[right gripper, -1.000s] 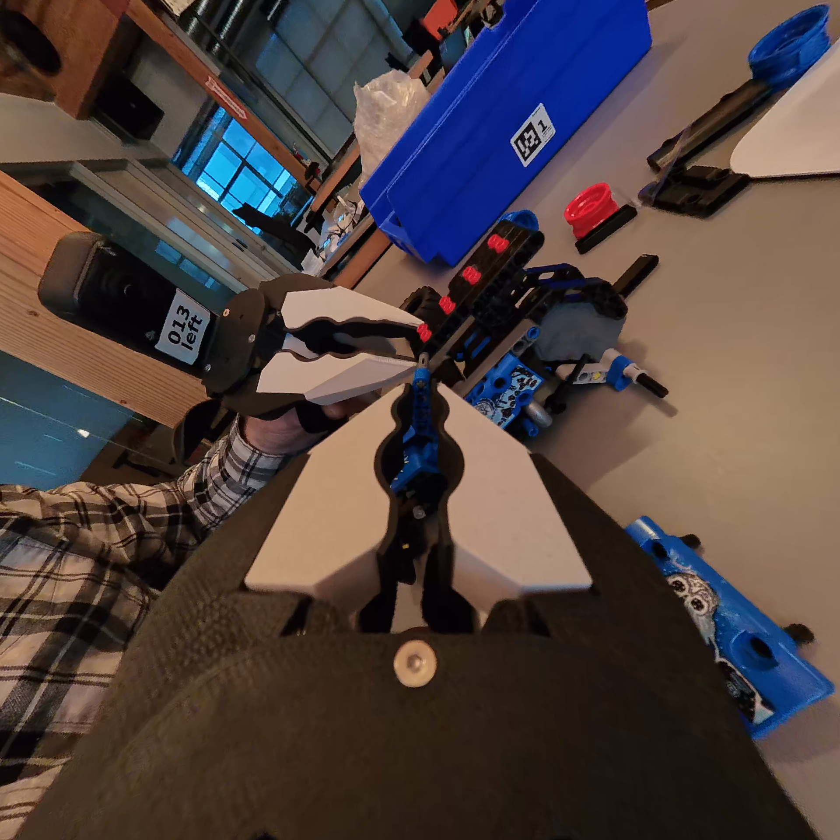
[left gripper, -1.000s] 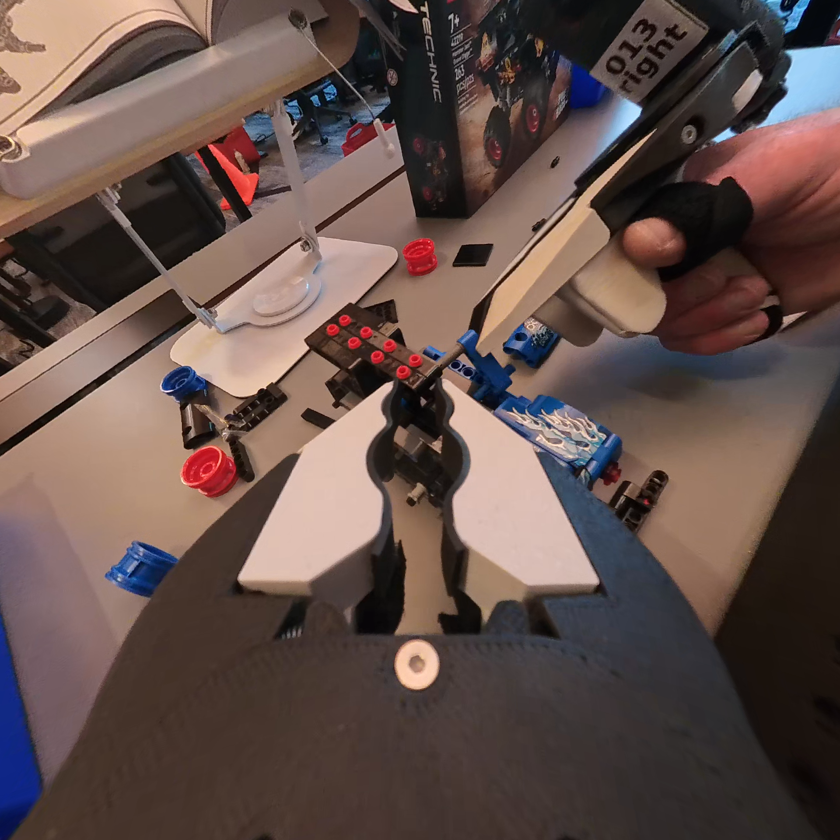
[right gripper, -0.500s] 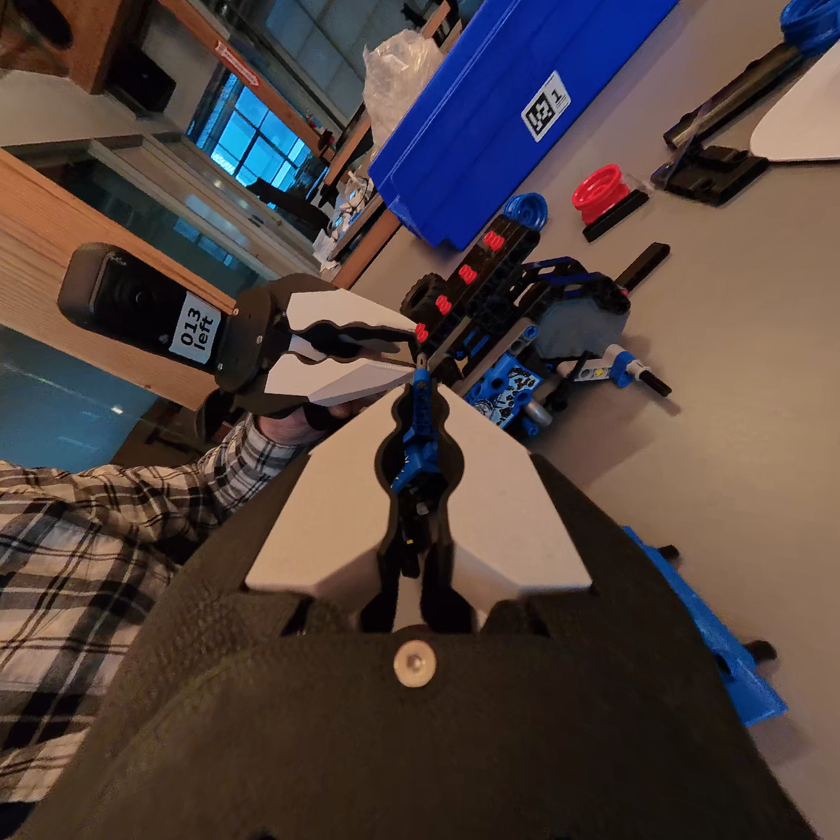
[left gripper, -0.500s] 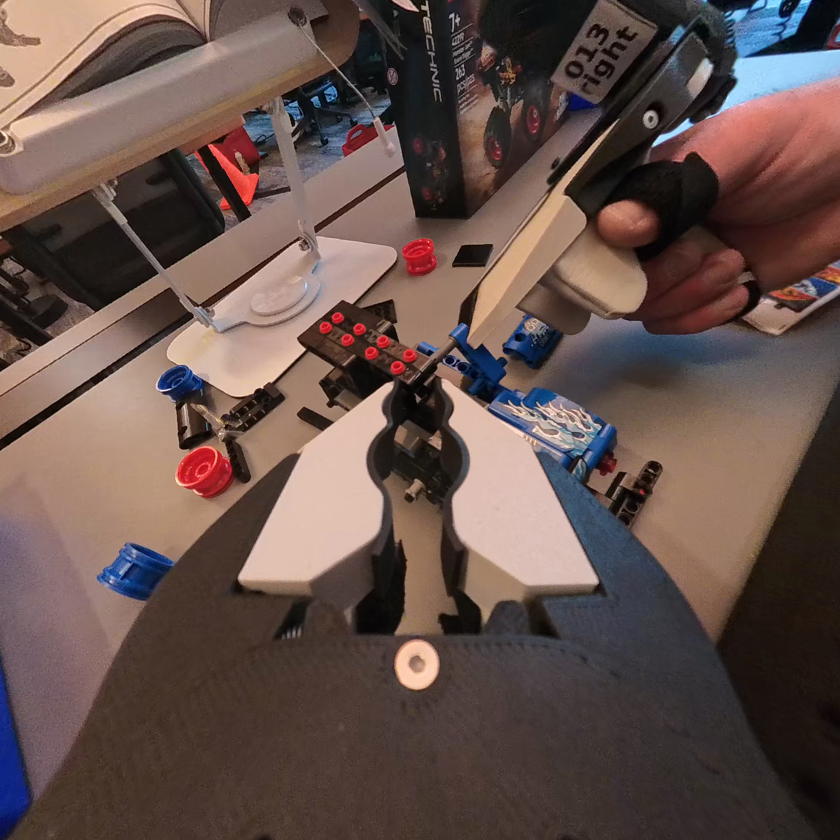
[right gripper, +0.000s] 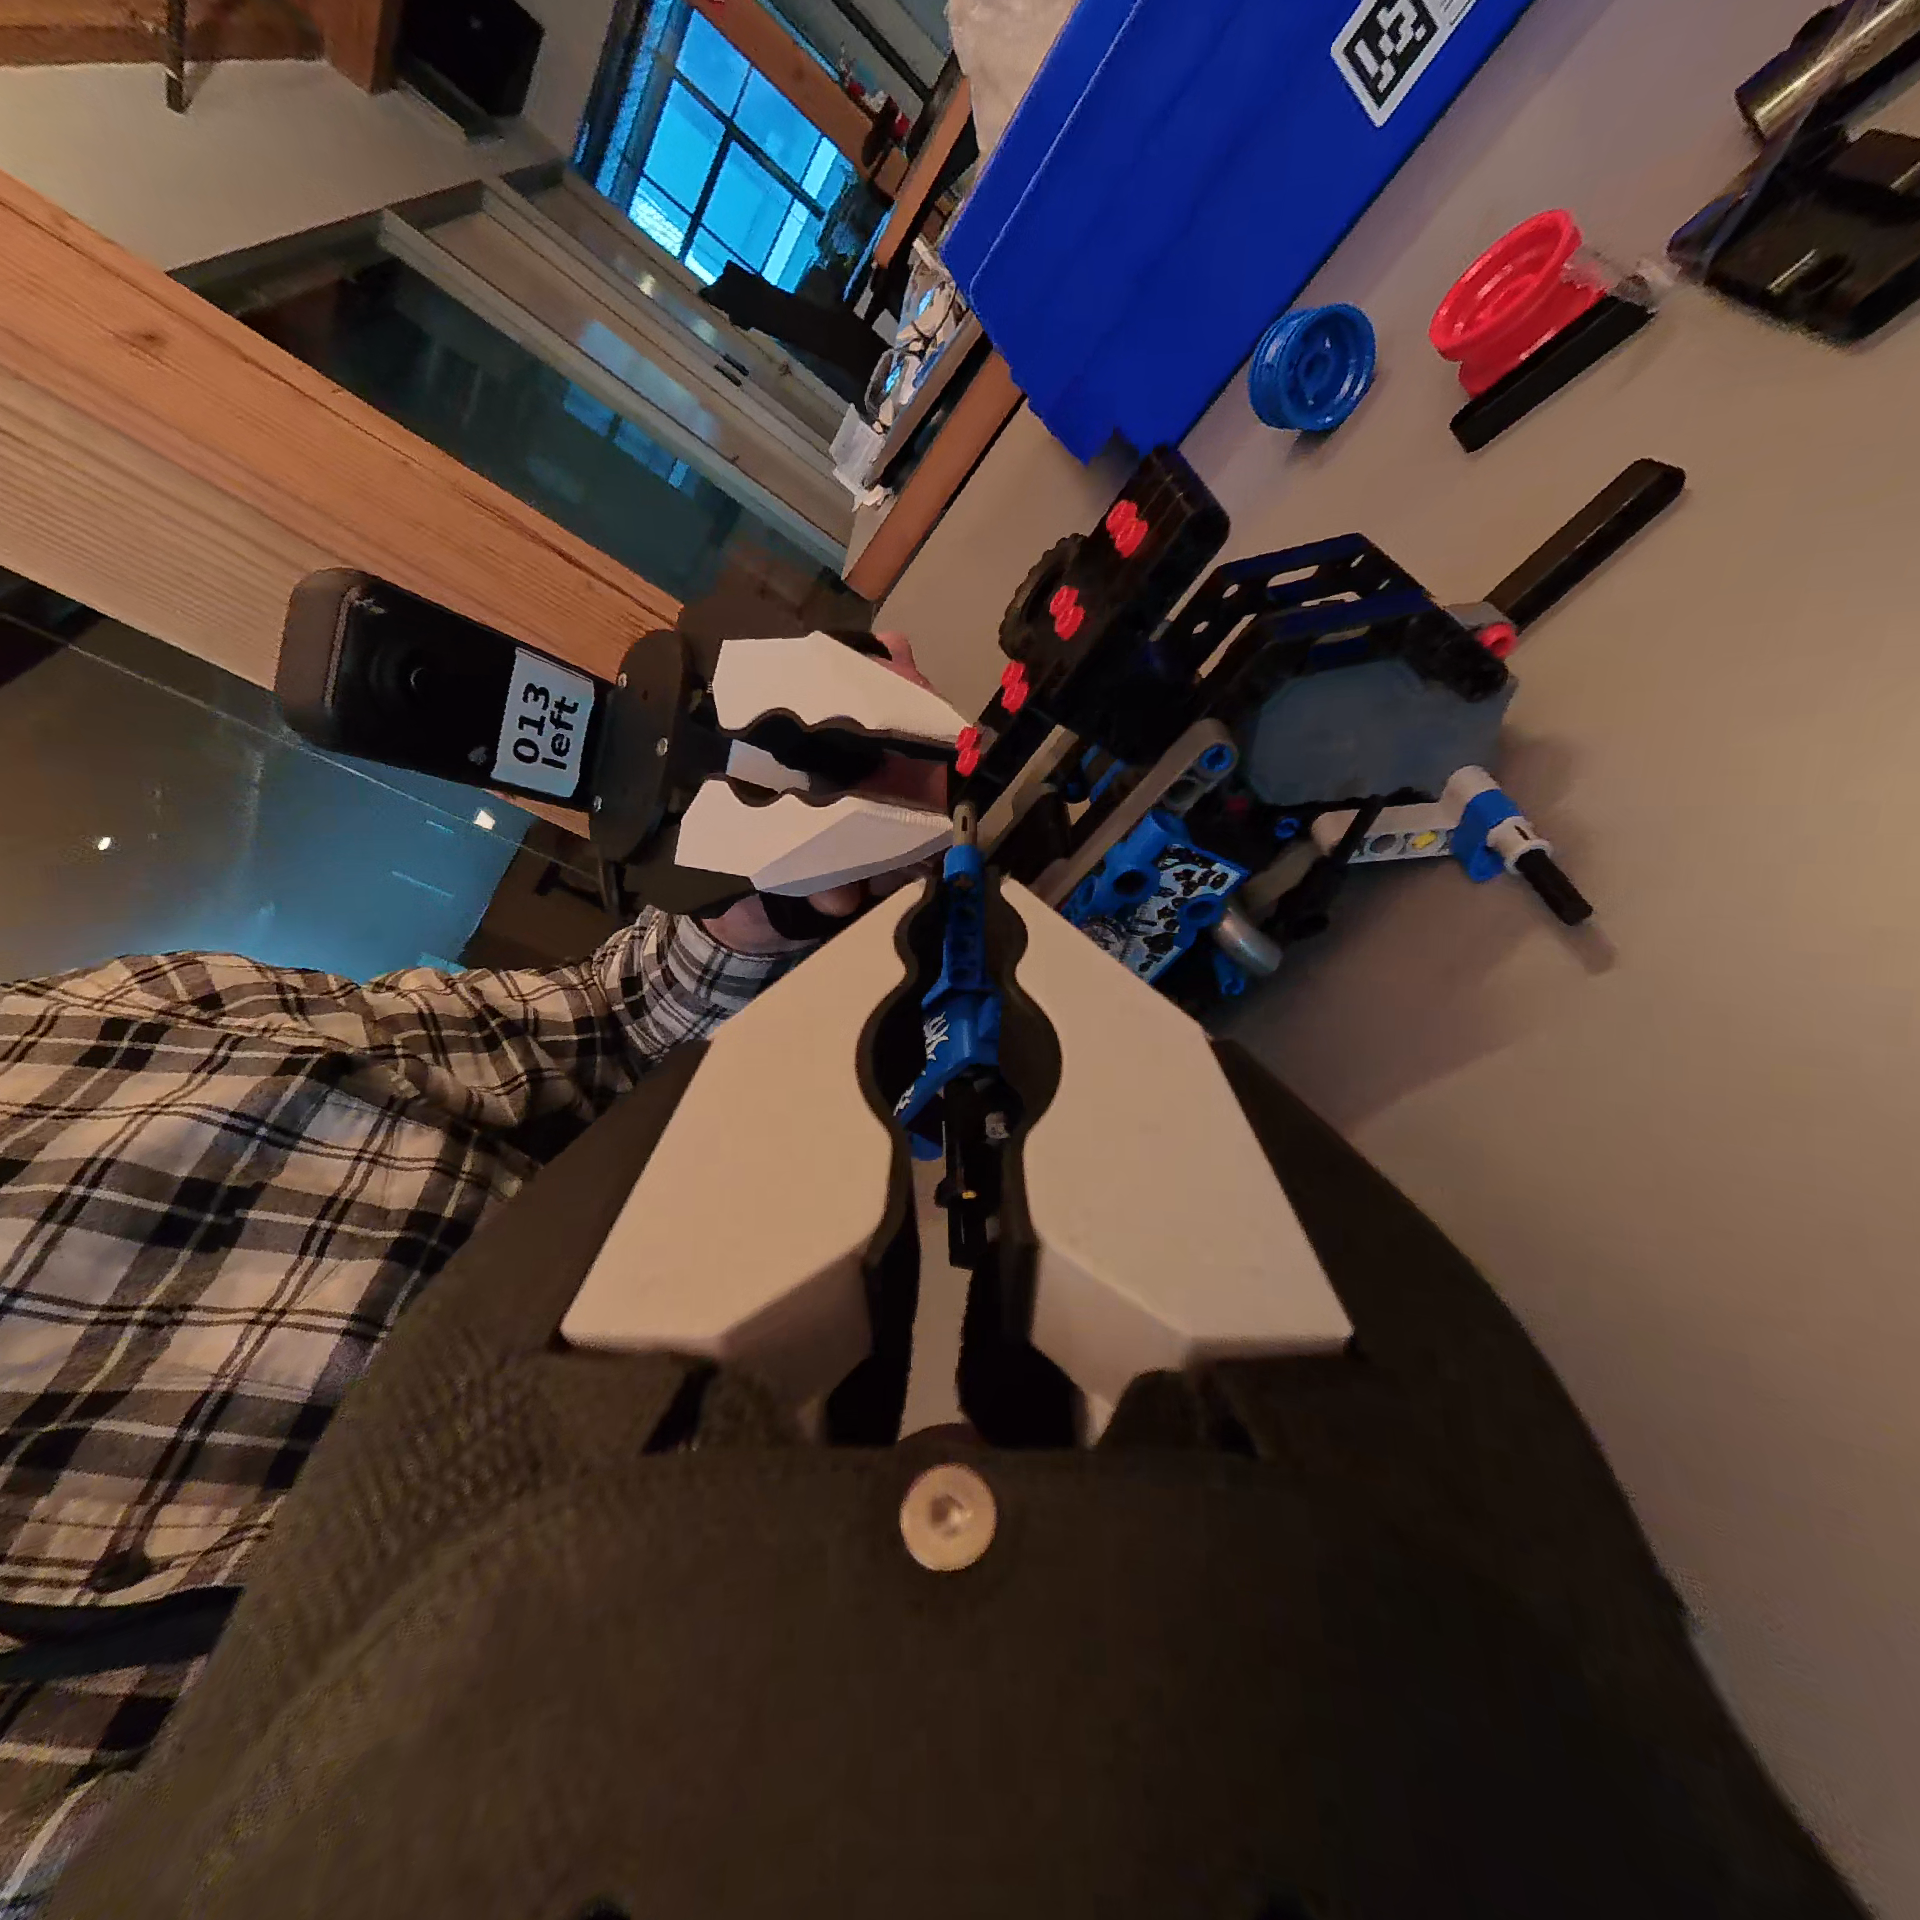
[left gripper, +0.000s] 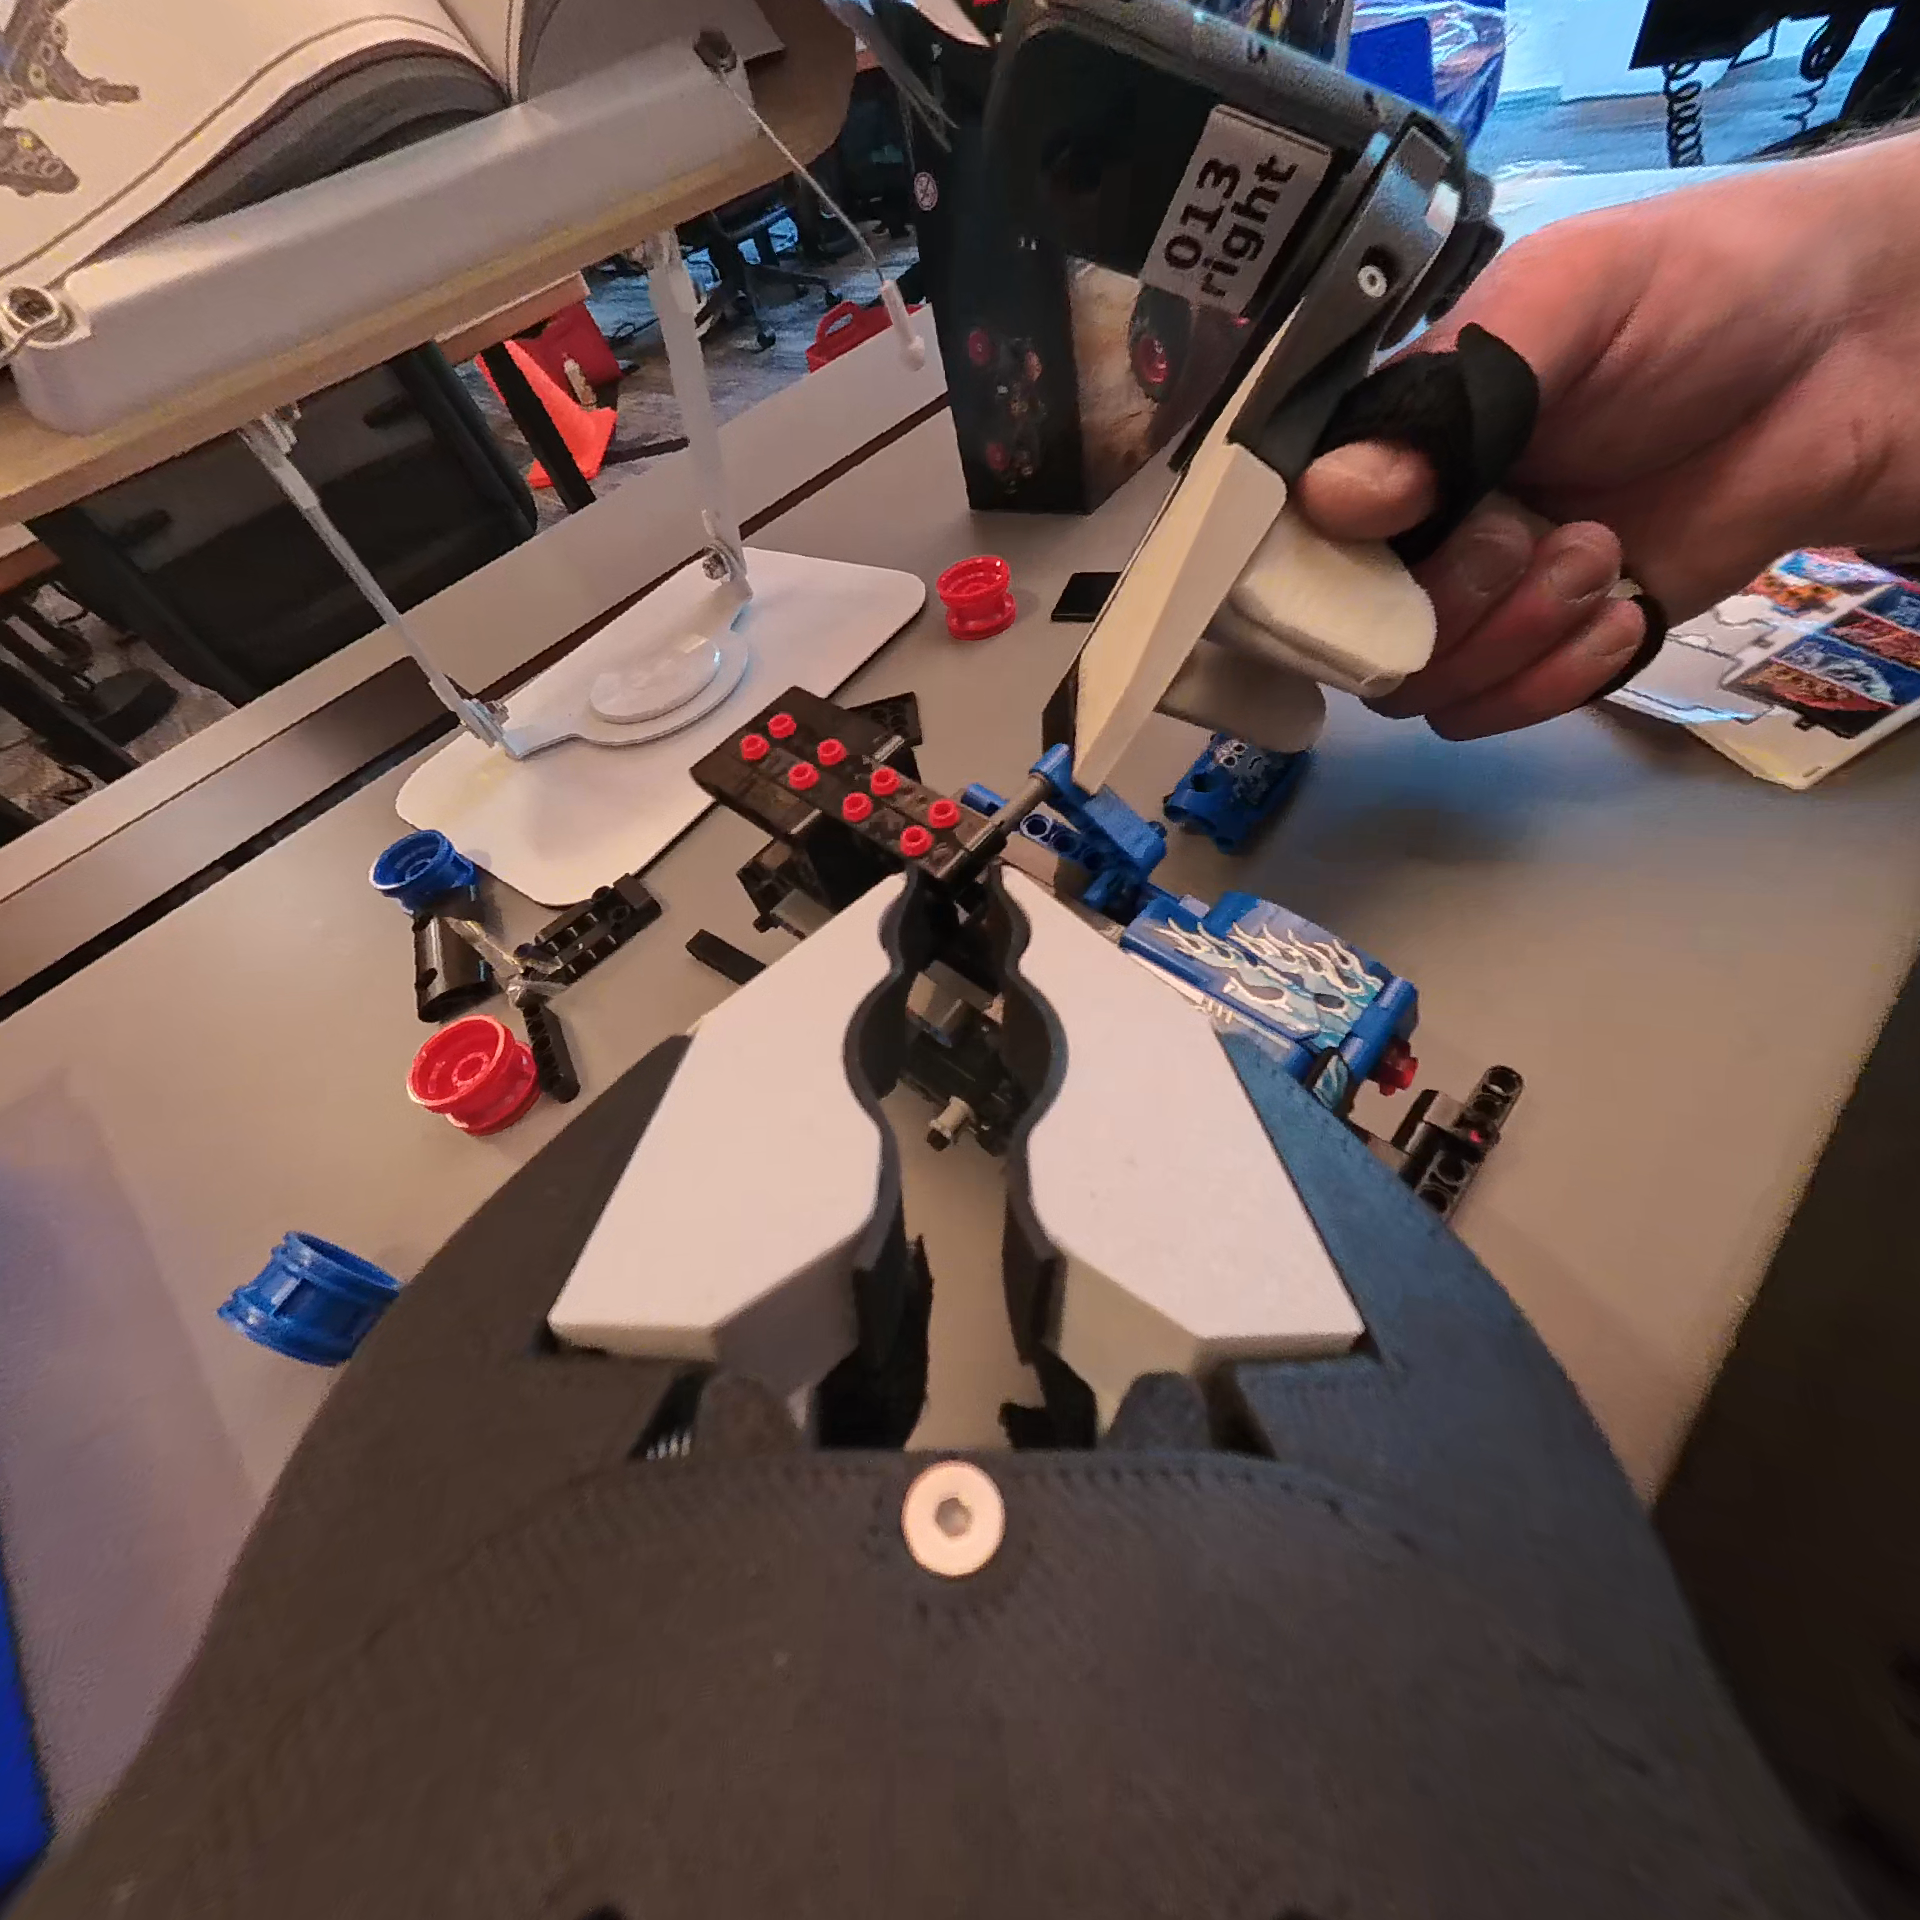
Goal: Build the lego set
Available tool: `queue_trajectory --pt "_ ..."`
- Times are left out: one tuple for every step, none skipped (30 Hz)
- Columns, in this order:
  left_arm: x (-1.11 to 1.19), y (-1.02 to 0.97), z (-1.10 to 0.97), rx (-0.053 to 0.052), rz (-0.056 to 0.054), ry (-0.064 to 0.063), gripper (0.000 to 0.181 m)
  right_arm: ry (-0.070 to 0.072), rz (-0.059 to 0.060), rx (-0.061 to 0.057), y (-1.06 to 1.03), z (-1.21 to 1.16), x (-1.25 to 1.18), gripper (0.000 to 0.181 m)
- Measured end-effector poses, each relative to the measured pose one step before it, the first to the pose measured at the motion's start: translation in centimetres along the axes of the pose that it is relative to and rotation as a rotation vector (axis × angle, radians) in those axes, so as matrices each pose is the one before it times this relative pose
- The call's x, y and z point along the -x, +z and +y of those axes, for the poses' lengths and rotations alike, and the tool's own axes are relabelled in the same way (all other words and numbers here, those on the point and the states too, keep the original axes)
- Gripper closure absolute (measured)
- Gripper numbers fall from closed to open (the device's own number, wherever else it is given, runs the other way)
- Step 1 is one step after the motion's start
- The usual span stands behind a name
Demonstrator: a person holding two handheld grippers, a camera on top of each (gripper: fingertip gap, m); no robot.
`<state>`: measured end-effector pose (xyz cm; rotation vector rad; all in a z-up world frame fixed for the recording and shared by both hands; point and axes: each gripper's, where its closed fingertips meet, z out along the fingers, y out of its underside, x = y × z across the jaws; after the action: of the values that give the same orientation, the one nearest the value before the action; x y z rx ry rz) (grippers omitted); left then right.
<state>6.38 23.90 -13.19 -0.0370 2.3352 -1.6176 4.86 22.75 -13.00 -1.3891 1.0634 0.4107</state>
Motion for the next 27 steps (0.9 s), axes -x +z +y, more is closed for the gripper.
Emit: queue_trajectory --pt "0.032 -0.008 -0.003 -0.0019 0.0000 -0.0046 0.172 -0.0009 -0.0034 0.0042 0.018 -0.019 0.018 0.177" --pt "0.008 -0.005 0.002 -0.0011 -0.0007 -0.0018 0.173 0.0001 -0.0043 0.0058 0.023 0.015 0.012 0.177" --pt "0.003 0.007 0.005 -0.0008 -0.0013 0.0012 0.173 0.0029 -0.0055 0.0028 -0.006 -0.003 -0.006 0.177" --pt "0.012 0.004 0.001 -0.0005 -0.0015 0.0004 0.173 0.0054 -0.0053 -0.0007 -0.009 -0.001 -0.009 0.177" --pt "-0.011 -0.003 0.005 -0.0015 0.0023 -0.0029 0.173 0.0035 -0.0037 -0.0038 0.018 0.003 0.004 0.177" --pt "-0.022 0.008 -0.017 -0.0022 0.0035 -0.0095 0.174 -0.0007 -0.0014 -0.0012 -0.020 0.048 -0.006 0.177" --pt "0.028 0.010 0.005 -0.0014 -0.0004 -0.0053 0.174 -0.0037 0.0036 -0.0028 -0.019 -0.029 0.000 0.177" --pt "0.035 0.002 0.001 -0.0014 -0.0017 -0.0028 0.174 -0.0056 0.0050 -0.0018 0.017 -0.017 -0.002 0.178" --pt "0.034 0.016 0.001 -0.0013 -0.0018 -0.0055 0.173 0.0013 0.0022 -0.0069 0.019 -0.046 -0.002 0.177" --pt "0.000 0.011 -0.012 -0.0015 0.0015 -0.0029 0.173 0.0044 0.0039 -0.0158 -0.003 -0.051 -0.032 0.178" --pt "-0.024 0.002 -0.008 -0.0023 0.0026 -0.0043 0.174 0.0071 0.0036 -0.0165 -0.013 0.012 0.004 0.177" --pt "-0.014 0.017 -0.008 -0.0018 0.0016 -0.0042 0.173 0.0053 0.0048 -0.0166 -0.025 0.000 0.001 0.176" --pt "-0.025 0.007 -0.013 -0.0010 0.0011 -0.0013 0.174 0.0050 0.0043 -0.0148 -0.020 0.013 0.015 0.177" --pt "0.010 0.013 -0.007 -0.0008 -0.0024 -0.0001 0.174 0.0005 0.0059 -0.0113 -0.012 -0.002 0.006 0.177" --pt "0.038 0.008 -0.005 0.0004 -0.0041 0.0020 0.174 -0.0035 0.0118 -0.0134 -0.004 -0.051 0.006 0.177" --pt "0.017 0.005 0.005 -0.0003 -0.0015 -0.0003 0.174 -0.0061 0.0121 -0.0119 0.029 -0.013 0.016 0.177" --pt "-0.047 0.008 -0.005 -0.0005 0.0032 -0.0029 0.174 0.0038 0.0049 -0.0150 0.017 -0.030 -0.010 0.176" --pt "-0.001 0.000 -0.005 -0.0003 -0.0001 0.0011 0.174 0.0075 -0.0017 -0.0116 0.027 -0.010 0.017 0.176" --pt "-0.001 0.002 0.005 -0.0002 -0.0005 0.0005 0.174 0.0024 -0.0040 0.0020 -0.005 0.008 -0.015 0.176" --pt "0.004 0.006 -0.003 0.0001 -0.0010 0.0004 0.174 -0.0006 -0.0043 0.0090 0.006 -0.015 -0.012 0.176" --pt "-0.002 -0.004 0.001 0.0001 -0.0002 0.0007 0.174 -0.0042 -0.0011 0.0101 0.024 -0.029 -0.012 0.176" --pt "0.013 0.001 0.007 -0.0001 -0.0017 0.0002 0.174 -0.0061 -0.0010 0.0123 0.043 -0.012 0.006 0.177" --pt "0.023 -0.001 0.000 -0.0004 -0.0007 -0.0011 0.174 0.0026 -0.0069 0.0107 0.036 -0.057 -0.019 0.177" --pt "-0.007 -0.004 0.007 -0.0008 0.0012 -0.0016 0.174 0.0081 -0.0106 0.0076 0.036 -0.028 -0.002 0.176" --pt "-0.018 0.002 -0.006 -0.0008 0.0018 -0.0019 0.174 0.0084 -0.0106 0.0071 0.005 0.005 -0.011 0.176" --pt "-0.007 0.006 -0.006 -0.0005 0.0010 -0.0004 0.174 0.0076 -0.0091 0.0069 -0.002 0.016 -0.003 0.176" --pt "0.006 0.002 -0.004 -0.0003 0.0002 0.0012 0.174 0.0059 -0.0050 0.0067 0.000 -0.019 -0.020 0.176"
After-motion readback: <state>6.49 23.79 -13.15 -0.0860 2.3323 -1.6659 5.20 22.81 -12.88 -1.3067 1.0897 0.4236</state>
